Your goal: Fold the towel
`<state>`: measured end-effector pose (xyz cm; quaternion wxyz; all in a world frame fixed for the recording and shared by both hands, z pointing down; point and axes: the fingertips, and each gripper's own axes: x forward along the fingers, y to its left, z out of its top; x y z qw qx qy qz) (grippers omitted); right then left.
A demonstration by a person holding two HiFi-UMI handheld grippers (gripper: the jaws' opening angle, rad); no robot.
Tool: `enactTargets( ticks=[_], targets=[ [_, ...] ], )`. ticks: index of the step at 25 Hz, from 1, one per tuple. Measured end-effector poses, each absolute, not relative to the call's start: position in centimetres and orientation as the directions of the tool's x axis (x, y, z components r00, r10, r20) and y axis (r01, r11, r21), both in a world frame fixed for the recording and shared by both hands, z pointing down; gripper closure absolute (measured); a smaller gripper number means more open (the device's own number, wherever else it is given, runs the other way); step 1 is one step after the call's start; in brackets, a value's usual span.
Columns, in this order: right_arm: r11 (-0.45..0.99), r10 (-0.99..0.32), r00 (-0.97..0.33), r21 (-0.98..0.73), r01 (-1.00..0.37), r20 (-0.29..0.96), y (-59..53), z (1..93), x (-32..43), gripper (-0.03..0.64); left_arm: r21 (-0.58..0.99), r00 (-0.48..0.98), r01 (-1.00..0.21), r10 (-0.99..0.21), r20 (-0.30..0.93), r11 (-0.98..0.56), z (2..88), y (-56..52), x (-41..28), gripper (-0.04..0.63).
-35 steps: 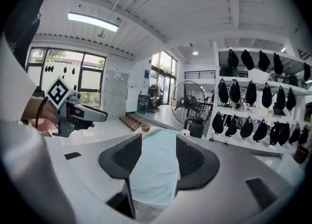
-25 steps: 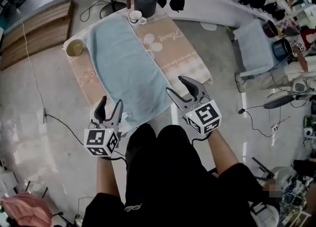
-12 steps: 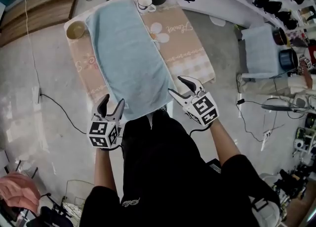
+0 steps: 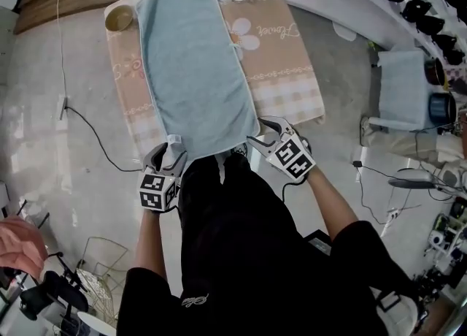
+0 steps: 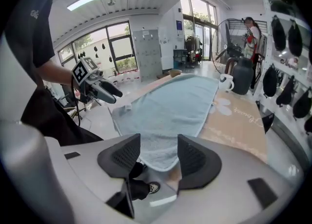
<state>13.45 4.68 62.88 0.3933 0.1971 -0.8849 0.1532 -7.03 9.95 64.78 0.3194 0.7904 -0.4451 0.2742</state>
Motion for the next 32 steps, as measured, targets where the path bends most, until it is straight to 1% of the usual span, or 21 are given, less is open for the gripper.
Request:
enactTargets(
  ticks=[5,10,14,17,20,22,24,26,27,29,32],
  targets=[
    [0.891,-0.131,-0.620,-0.182,-0.415,0.774,6.6,66.5,14.9,0.400,0.163,0.382,-0.873,-0.435,0.816,-0.461,68.9,13.1,-5.7,0.357],
    [0.950,-0.066,-0.572,-0.123,-0.286,0.818,8.1,68.3,14.8,0.400,0.074,0.347,-0.804,-0.364,0.864,-0.590,71.2,14.9,-4.3,0.356],
    [0.957,-0.028,-0.558,-0.138,-0.255,0.830,8.4,69.9,14.5,0.400,0.040,0.322,-0.770,-0.334,0.886,-0.637,72.2,14.8,-4.1,0.356],
    [0.975,-0.041,-0.509,-0.078,-0.210,0.860,8.4,71.4,15.0,0.400,0.051,0.322,-0.757,-0.304,0.897,-0.652,73.1,14.8,-4.1,0.356],
    [0.972,-0.067,-0.502,-0.058,-0.229,0.862,7.6,72.0,15.1,0.407,0.080,0.339,-0.774,-0.304,0.890,-0.628,73.3,14.4,-4.5,0.357],
    [0.964,-0.076,-0.509,-0.068,-0.257,0.857,7.1,72.0,15.2,0.465,0.086,0.340,-0.780,-0.305,0.890,-0.620,73.2,14.3,-4.6,0.357],
    [0.958,-0.091,-0.517,-0.067,-0.279,0.851,6.8,71.8,15.3,0.509,0.096,0.343,-0.793,-0.311,0.886,-0.601,73.2,14.3,-4.7,0.370],
    [0.955,-0.113,-0.522,-0.052,-0.291,0.846,6.5,71.6,15.3,0.584,0.115,0.347,-0.821,-0.329,0.878,-0.559,73.1,14.1,-5.0,0.385],
    [0.955,-0.118,-0.523,-0.047,-0.292,0.844,6.4,71.6,15.3,0.597,0.130,0.347,-0.842,-0.340,0.874,-0.524,72.8,13.9,-5.1,0.396],
    [0.955,-0.110,-0.529,-0.057,-0.290,0.841,6.3,71.4,15.3,0.601,0.174,0.351,-0.881,-0.362,0.864,-0.440,72.1,13.3,-5.5,0.422],
    [0.952,-0.084,-0.551,-0.097,-0.290,0.830,6.6,70.8,15.3,0.603,0.215,0.362,-0.901,-0.378,0.852,-0.377,71.8,13.4,-5.6,0.497]
  ],
)
